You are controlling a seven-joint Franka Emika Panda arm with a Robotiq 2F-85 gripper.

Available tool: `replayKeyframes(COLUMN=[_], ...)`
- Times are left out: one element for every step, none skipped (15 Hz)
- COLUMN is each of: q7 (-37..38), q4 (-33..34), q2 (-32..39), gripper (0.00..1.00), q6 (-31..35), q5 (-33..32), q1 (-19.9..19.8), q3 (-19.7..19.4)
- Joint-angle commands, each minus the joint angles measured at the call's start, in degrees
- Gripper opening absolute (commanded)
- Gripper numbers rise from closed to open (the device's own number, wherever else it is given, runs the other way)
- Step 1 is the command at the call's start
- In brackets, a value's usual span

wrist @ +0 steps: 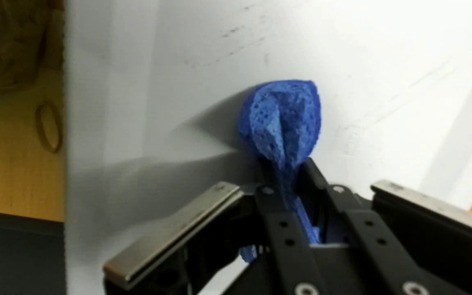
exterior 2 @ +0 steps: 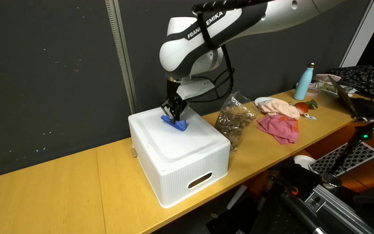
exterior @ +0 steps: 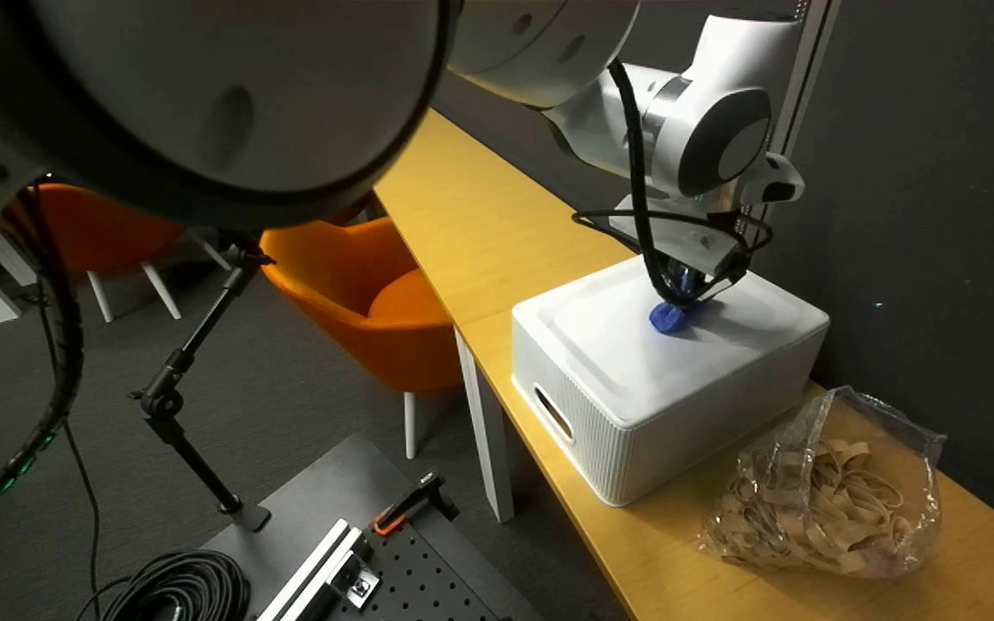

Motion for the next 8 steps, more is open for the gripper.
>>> replayKeyframes(q7=[-0.83,-0.82,-0.89,-1.01,-0.77,-0.52,-0.28,-0.09], q4=[4.86,5.98,7.46,8.63,9.48,9.74,9.72,8.62], q2=[4.56,5.23,6.27,6.85,7.25,7.27,7.05,6.15], gripper=[0.05,0.05,0.05,0.05,0.05,0.05,0.05,0.05], q6=[-2.99,-3.6,-4.15,-4.81,-5.54,-6.42,-7.01,-7.1], q5=[2.0,2.13,2.17,2.27,2.26,2.37,2.07,1.8], q1=[0.88,1.17,1.4,1.49,1.6,1.51,1.56,1.41], q3=[1.91,2.21,2.39,2.52,2.39,2.3,1.99,1.58])
